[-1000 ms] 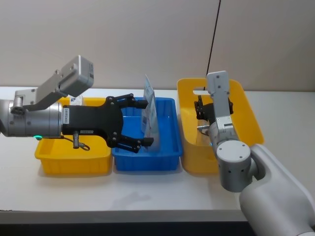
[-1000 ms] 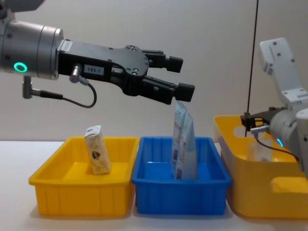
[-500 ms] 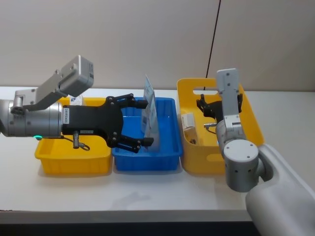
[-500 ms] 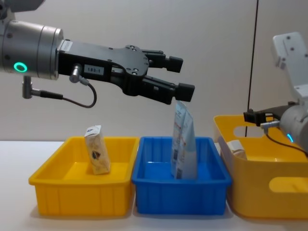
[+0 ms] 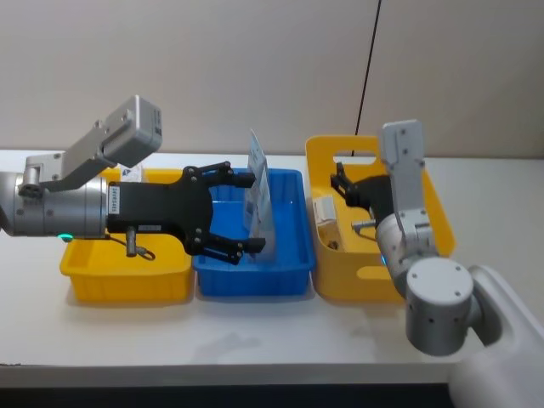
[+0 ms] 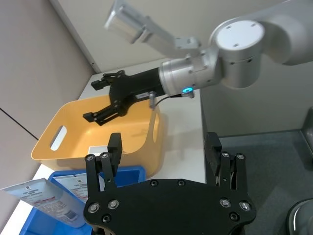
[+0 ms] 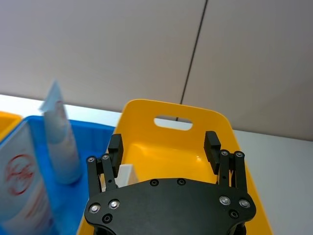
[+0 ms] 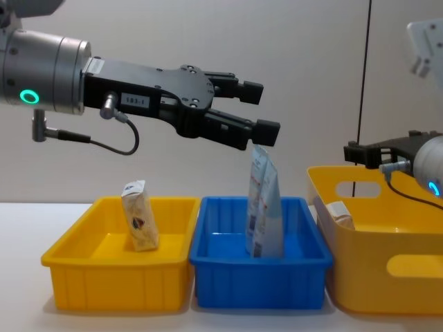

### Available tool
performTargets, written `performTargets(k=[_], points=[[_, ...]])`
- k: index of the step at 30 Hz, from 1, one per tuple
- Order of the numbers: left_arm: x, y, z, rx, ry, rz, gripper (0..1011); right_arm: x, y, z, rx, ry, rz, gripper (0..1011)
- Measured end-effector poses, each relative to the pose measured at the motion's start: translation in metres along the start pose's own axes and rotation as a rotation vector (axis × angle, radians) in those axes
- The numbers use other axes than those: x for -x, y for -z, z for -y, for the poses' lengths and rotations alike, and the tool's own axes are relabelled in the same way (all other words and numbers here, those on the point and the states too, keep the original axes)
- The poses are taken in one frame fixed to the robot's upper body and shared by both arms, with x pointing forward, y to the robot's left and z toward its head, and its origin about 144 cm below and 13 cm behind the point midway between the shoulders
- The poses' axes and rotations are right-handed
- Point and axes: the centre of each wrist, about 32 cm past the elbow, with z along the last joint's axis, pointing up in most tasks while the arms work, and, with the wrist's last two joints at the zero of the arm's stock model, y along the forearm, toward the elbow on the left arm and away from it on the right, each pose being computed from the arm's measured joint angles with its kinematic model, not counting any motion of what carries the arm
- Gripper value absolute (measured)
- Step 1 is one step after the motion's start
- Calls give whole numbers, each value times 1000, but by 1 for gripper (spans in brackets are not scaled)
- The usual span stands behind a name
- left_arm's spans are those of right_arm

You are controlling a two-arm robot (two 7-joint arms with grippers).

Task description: Bimanual collaborative sorting of washing and personal care products

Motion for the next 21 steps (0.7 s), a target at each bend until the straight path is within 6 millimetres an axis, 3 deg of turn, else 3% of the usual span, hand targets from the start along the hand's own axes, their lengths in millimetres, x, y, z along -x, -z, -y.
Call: performTargets(k=[12, 21], points=[[0, 0, 0, 0, 0, 0, 1001, 4, 2, 61, -12, -158, -2, 1004], [0, 0, 0, 0, 0, 0, 1001, 10, 8, 84, 6, -219, 1, 1003]])
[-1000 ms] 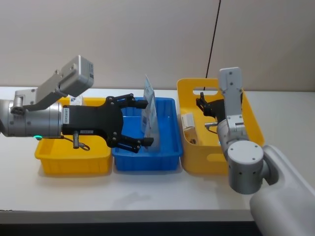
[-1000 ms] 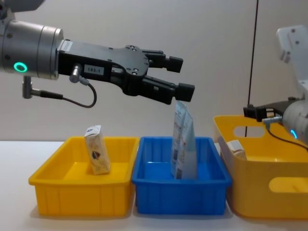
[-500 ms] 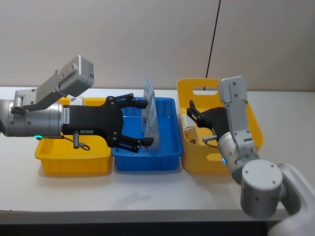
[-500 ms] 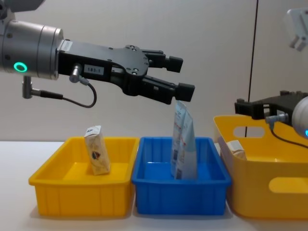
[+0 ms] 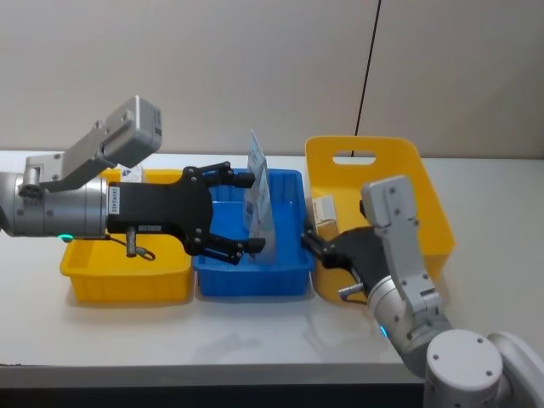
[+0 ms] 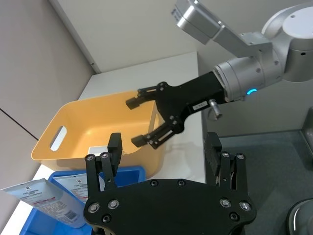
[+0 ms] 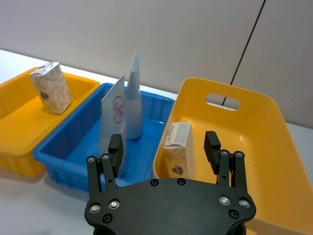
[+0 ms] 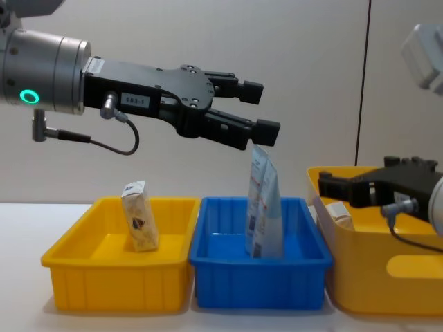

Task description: Bimanual collaborative sorting of washing and personal care products

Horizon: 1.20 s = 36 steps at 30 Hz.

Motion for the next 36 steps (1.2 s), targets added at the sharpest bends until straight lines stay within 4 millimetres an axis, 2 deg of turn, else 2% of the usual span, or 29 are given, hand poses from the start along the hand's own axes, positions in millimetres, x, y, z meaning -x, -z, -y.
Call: performTargets(k=[12, 25, 36], points=[[0, 0, 0, 0, 0, 0, 1001, 12, 5, 4, 13, -21, 4, 1003], [0, 0, 0, 0, 0, 0, 1001, 23, 9, -10, 21, -27, 15, 1003], [0, 0, 0, 0, 0, 0, 1001, 37, 9, -30, 24, -52, 31, 1003]])
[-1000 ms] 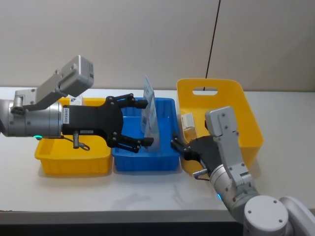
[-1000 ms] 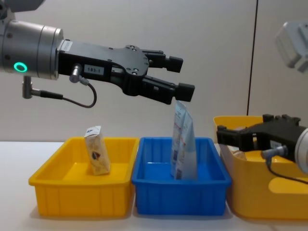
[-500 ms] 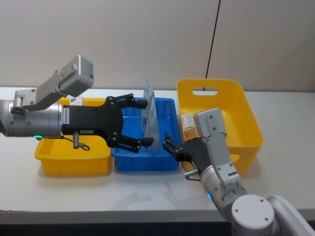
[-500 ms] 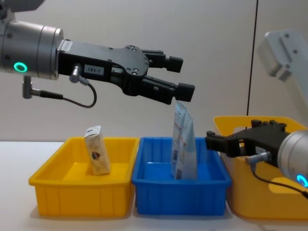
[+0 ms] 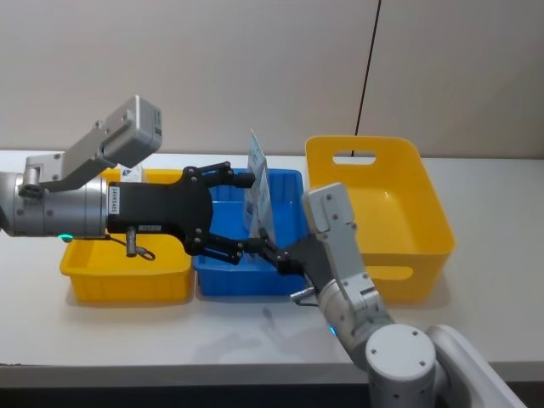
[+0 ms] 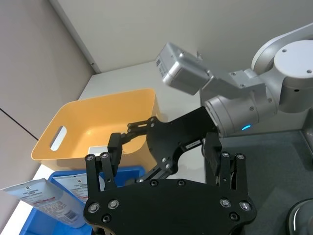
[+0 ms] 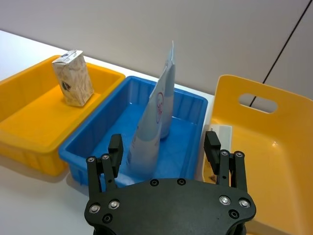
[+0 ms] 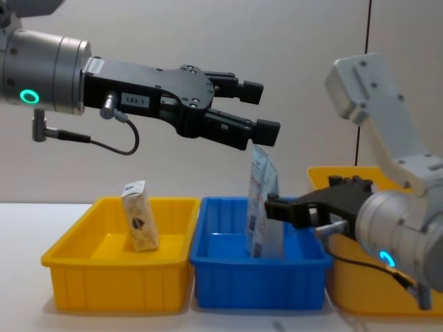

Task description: Bimanual collaborative sorting of washing and personal care products

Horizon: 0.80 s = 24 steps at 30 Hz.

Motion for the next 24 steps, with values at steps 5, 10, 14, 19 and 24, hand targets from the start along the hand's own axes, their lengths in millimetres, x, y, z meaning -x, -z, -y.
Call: performTargets(k=[5, 10, 14, 19, 24], points=[[0, 0, 0, 0, 0, 0, 1001, 4, 0, -8, 4, -1, 4, 1003], [0, 0, 0, 0, 0, 0, 1001, 7, 1, -17, 9, 7, 5, 1003], [0, 0, 0, 0, 0, 0, 1001, 7, 2, -22, 13, 18, 3, 1003], [0, 0, 0, 0, 0, 0, 1001, 8, 3, -29, 20, 29, 2, 1003], [0, 0, 0, 0, 0, 0, 1001, 9, 4, -36, 25, 35, 2, 1003]])
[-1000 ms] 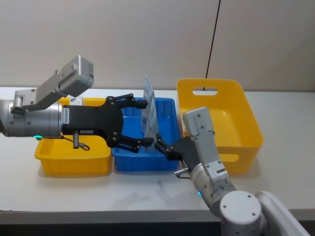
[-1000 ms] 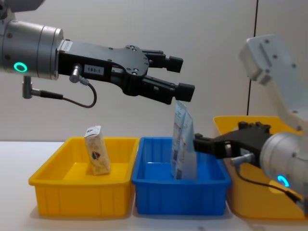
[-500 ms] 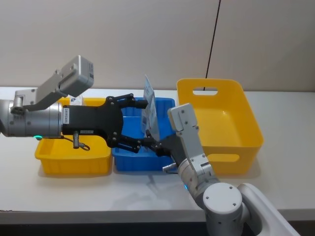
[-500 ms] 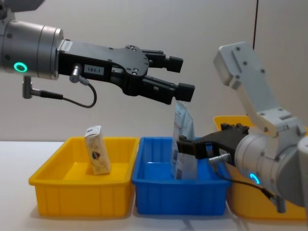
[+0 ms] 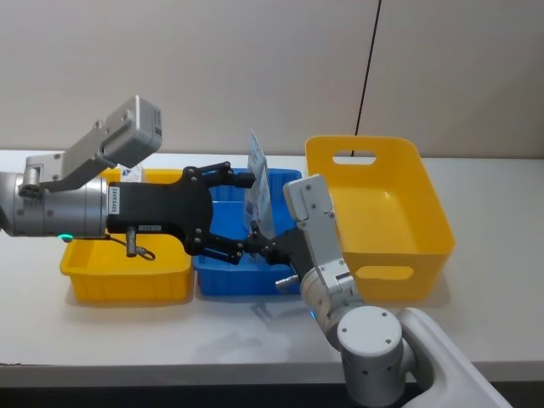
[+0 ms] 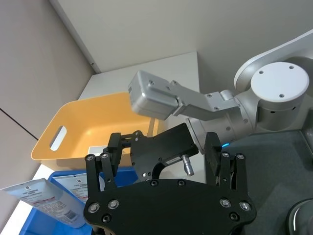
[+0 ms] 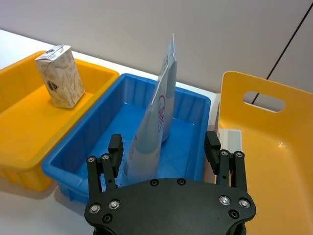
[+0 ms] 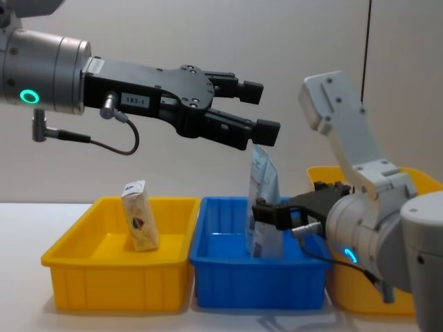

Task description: Bimanual collaborative sorting of washing and personal care products

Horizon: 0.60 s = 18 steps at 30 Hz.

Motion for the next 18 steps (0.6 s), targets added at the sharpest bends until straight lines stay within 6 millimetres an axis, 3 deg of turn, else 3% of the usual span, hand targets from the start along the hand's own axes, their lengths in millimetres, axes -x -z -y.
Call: performTargets(k=[18], points=[[0, 0, 0, 0, 0, 0, 1001, 10, -3, -23, 7, 3, 5, 1003]])
